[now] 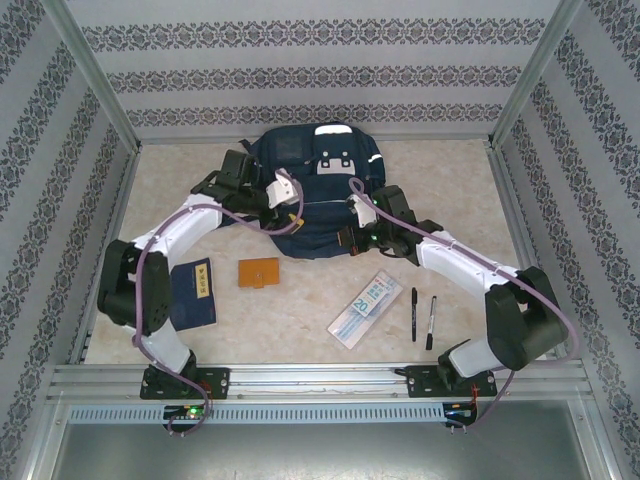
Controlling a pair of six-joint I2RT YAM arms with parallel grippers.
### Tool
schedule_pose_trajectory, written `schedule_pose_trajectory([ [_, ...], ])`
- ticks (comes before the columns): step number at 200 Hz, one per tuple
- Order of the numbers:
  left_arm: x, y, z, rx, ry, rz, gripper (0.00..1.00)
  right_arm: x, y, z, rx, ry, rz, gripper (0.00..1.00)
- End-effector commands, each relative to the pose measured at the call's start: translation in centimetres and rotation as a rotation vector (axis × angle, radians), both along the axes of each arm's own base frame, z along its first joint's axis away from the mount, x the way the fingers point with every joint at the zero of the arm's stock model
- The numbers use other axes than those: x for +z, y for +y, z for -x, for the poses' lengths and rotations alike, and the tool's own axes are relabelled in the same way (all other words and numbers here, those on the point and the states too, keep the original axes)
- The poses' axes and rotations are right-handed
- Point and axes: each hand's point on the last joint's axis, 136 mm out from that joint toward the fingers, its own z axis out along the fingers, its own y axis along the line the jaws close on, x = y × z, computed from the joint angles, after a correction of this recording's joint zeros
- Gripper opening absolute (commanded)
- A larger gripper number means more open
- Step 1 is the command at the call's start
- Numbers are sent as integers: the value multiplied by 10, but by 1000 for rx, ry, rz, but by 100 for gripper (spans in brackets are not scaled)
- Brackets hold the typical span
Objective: Pack books, pencil case, and school supplies into a backpack
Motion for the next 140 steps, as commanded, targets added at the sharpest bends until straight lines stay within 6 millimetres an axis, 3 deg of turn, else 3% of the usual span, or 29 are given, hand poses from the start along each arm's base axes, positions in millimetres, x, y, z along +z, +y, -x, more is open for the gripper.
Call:
schedule_pose_trajectory([
  [1,14,-14,29,-144,-78,44,70,-6,-24,-11,-99,13,93,21],
  [5,12,-16,31,-144,-81,31,70,-10,-33,-14,-125,26,110,28],
  [14,3,-20,33,-132,-85,-24,71,-20,-48,-15,-158,82,121,31],
  [35,-20,-31,37,-127,-94,-149,70,-42,-75,-19,-219,218,105,28],
  [62,-41,-49,52,-177,-62,-203,69,-61,-86,-21,-240,289,129,34],
  [88,-63,-69,55,-158,-81,-263,70,-65,-90,-27,-278,332,73,34],
  [140,-112,-63,35,-26,-35,-426,76,-56,-87,-29,-272,327,26,46],
])
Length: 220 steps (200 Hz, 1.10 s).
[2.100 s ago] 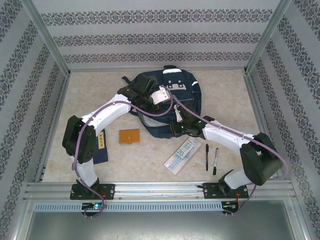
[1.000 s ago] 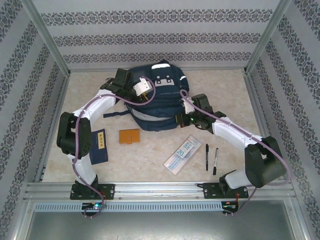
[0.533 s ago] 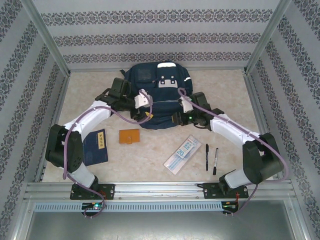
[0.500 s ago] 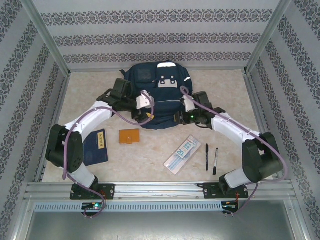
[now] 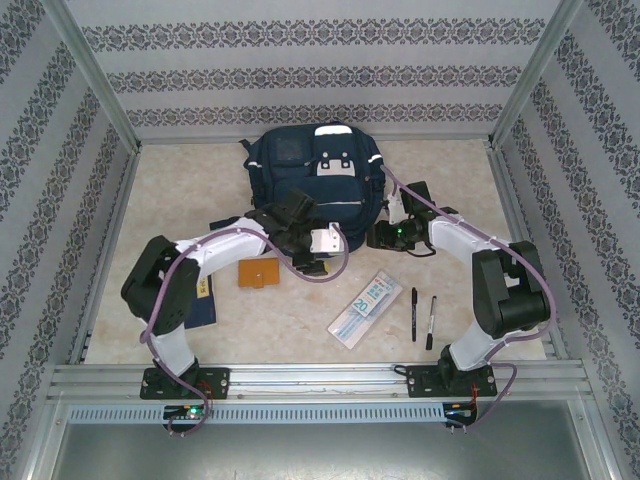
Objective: Pack books, pencil case, and school supplies into a backpack
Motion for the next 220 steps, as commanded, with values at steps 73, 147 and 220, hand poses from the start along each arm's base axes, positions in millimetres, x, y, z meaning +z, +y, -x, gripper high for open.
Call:
schedule_pose_trajectory([
  [73,-41,27,-52,174,-194,-198,2,12,8,-10,42,-8,-85,50],
  [147,72,43,-43,35,-398,56,0,25,33,3,321,-107,-136,55],
  [220,113,64,-36,-9,-447,189,0,93,84,12,513,-294,-263,54],
])
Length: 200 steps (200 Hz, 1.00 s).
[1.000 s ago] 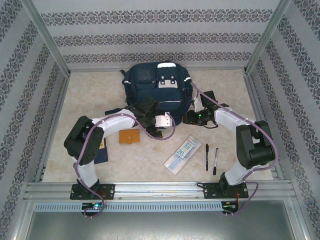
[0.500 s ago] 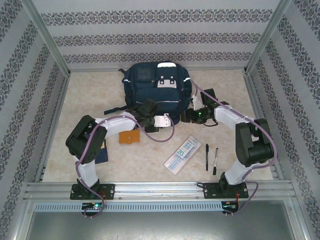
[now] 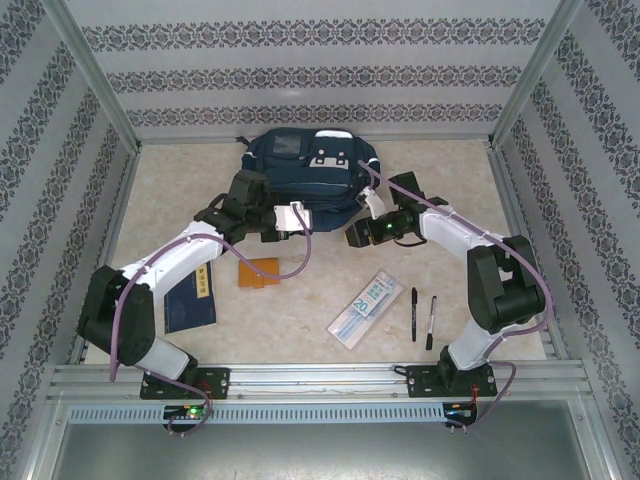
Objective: Pack books, pencil case, and school supplies into a backpack
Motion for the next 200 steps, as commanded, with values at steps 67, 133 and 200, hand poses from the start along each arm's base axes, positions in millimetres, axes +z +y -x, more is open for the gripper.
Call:
schedule_pose_trajectory([
  [67,38,-6,9,-107,-114,143,0,64,24,4,101,-130,-94,46],
  [133,43,-7,18,-144,-108,169,0,55,33,-25,18,-200,-18,50],
  [200,46,-7,24,-172,-126,169,0,58,47,-28,78,-185,-73,58],
])
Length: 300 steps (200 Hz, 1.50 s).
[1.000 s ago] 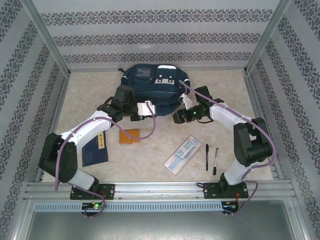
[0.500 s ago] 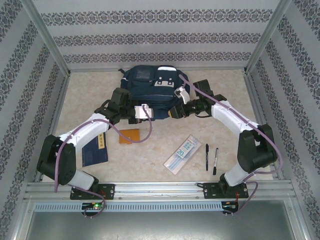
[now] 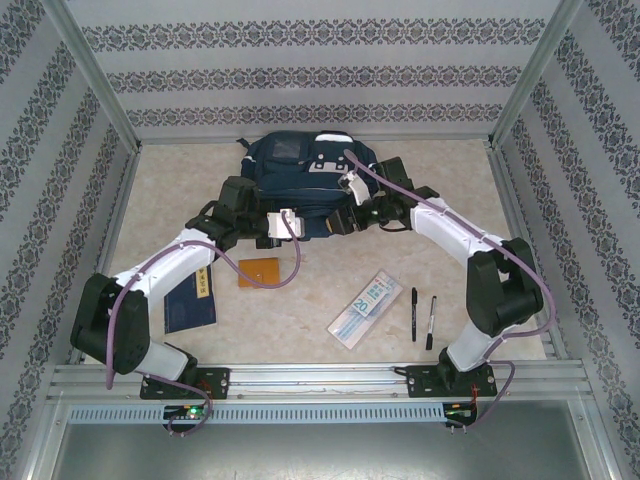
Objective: Pack books, pencil case, and school supplies into a backpack
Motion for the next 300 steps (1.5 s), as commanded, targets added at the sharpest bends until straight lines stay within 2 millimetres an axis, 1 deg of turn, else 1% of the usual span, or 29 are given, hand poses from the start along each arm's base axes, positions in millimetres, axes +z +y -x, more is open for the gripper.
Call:
schedule_pose_trajectory([
  [1,45,-10,6,-90,-123,101,0,9,8,-10,21,-39,-26,58],
  [26,48,-12,8,-101,-126,108,0,2,9,-12,27,-45,-2,60],
  [51,48,-13,9,-110,-123,111,0,10,17,-10,65,-82,-29,60],
  [65,47,-13,10,-112,-123,111,0,19,21,-7,97,-98,-65,57],
  [85,44,-13,10,-115,-118,108,0,31,23,-11,94,-64,-132,46],
  [93,43,-13,11,-117,-118,109,0,33,23,-14,86,-43,-155,44],
  [113,43,-13,12,-121,-117,109,0,34,24,-17,72,-26,-180,45],
  [126,43,-13,11,-123,-118,109,0,35,25,-15,79,-10,-202,51],
  [144,43,-14,12,-127,-116,111,0,34,26,-17,64,4,-216,54],
  [156,44,-14,12,-130,-116,112,0,33,27,-19,57,9,-222,54],
  [174,44,-15,13,-133,-114,113,0,28,29,-22,49,15,-215,51],
  [206,45,-15,13,-137,-113,120,0,24,33,-24,41,10,-196,38],
  [228,45,-15,13,-135,-112,122,0,21,31,-27,26,4,-181,26],
  [238,44,-15,12,-133,-113,119,0,20,30,-26,29,0,-179,20],
  [259,42,-13,10,-122,-116,111,0,20,27,-20,52,-4,-174,9],
  [276,42,-12,10,-119,-115,110,0,20,22,-14,64,-4,-180,5],
  [285,41,-12,10,-119,-114,110,0,20,18,-11,60,-7,-184,0],
  [300,38,-11,10,-122,-111,104,0,18,8,-12,26,-20,-166,0],
])
